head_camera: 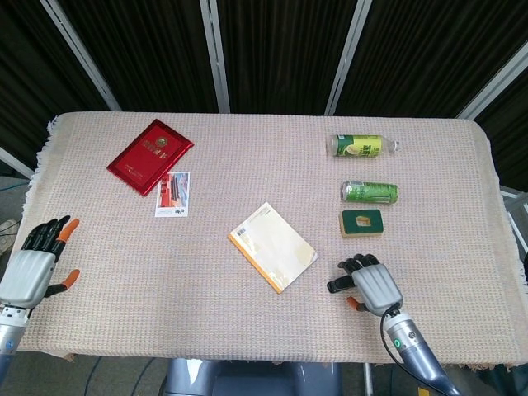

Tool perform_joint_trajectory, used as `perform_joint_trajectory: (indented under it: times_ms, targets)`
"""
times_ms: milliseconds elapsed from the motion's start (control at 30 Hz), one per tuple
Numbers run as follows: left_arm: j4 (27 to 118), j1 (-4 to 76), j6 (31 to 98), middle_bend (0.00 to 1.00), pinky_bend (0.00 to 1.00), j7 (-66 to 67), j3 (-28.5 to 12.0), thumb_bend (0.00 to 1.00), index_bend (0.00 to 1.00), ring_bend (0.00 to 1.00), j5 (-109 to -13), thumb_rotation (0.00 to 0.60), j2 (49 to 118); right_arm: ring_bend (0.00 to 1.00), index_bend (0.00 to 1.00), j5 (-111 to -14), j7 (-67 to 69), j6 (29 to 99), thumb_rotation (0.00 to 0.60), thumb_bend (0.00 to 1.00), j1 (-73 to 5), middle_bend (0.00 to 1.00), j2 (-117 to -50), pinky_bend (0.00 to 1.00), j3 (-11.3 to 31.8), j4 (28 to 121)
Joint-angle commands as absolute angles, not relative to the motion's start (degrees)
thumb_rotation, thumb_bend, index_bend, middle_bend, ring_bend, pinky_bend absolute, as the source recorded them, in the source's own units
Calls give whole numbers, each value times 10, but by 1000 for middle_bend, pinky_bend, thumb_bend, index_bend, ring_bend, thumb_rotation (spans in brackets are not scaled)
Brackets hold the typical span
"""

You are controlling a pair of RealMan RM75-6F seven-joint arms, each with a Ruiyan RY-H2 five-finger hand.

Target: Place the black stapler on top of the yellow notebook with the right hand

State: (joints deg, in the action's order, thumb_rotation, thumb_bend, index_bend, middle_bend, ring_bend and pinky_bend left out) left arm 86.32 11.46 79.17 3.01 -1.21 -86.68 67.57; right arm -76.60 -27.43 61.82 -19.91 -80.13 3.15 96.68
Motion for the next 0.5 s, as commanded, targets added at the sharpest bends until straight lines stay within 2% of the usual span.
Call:
perform_joint_trajectory:
  times_ms: [33,267,433,500]
  targets:
    - [863,115,788,0,83,35,-13,303,0,0,-862,600,677,201,278,-759,-248,608,600,228,-204,296,-806,242,32,944]
    - [863,117,785,0,83,37,-13,304,0,0,-863,600,678,227,321,-755,-221,587,600,237,-217,329,-819,267,31,911]
    - [863,116,785,0,83,37,-13,303,0,0,-860,600,678,311,418,-751,-205,579,600,250,-221,401,-825,366,29,895]
    - [863,116,786,0,83,37,-13,304,0,0,-861,600,678,365,473,-753,-199,579,600,253,-223,445,-826,435,29,890]
